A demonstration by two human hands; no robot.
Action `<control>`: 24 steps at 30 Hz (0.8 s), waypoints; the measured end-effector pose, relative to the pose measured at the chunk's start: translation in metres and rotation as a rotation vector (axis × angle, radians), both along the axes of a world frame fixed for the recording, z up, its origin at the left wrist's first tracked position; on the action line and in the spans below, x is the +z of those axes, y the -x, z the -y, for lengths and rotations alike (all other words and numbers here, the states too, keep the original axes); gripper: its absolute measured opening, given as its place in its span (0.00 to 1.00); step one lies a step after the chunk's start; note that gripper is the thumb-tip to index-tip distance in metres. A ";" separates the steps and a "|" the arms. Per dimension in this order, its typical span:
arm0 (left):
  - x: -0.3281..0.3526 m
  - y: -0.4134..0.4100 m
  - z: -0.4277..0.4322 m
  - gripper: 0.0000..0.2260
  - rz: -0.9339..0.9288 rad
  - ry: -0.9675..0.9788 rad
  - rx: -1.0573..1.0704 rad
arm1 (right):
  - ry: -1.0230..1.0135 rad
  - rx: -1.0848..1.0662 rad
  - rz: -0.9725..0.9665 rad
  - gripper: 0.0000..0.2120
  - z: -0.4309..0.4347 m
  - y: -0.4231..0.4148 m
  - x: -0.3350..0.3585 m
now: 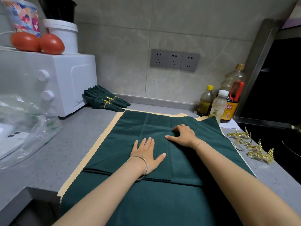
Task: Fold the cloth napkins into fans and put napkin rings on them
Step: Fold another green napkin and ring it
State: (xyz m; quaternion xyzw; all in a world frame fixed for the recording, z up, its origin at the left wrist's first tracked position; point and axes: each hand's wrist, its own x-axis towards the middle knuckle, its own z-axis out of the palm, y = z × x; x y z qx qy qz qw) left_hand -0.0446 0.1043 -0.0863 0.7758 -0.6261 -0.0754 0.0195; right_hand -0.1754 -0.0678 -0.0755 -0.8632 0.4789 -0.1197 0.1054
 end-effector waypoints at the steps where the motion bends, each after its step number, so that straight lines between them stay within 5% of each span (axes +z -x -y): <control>1: -0.002 0.003 0.001 0.35 0.001 0.008 0.008 | 0.009 0.000 0.009 0.31 0.001 0.000 0.000; 12: -0.008 0.007 0.001 0.35 0.002 0.040 0.028 | -0.081 -0.099 -0.185 0.19 0.029 0.068 0.030; 19: -0.006 0.009 0.001 0.28 0.019 0.010 -0.006 | 0.129 -0.190 -0.023 0.08 0.019 0.152 0.040; 24: -0.001 0.013 0.004 0.23 0.029 -0.012 -0.114 | 0.285 -0.103 0.235 0.05 -0.046 0.135 0.044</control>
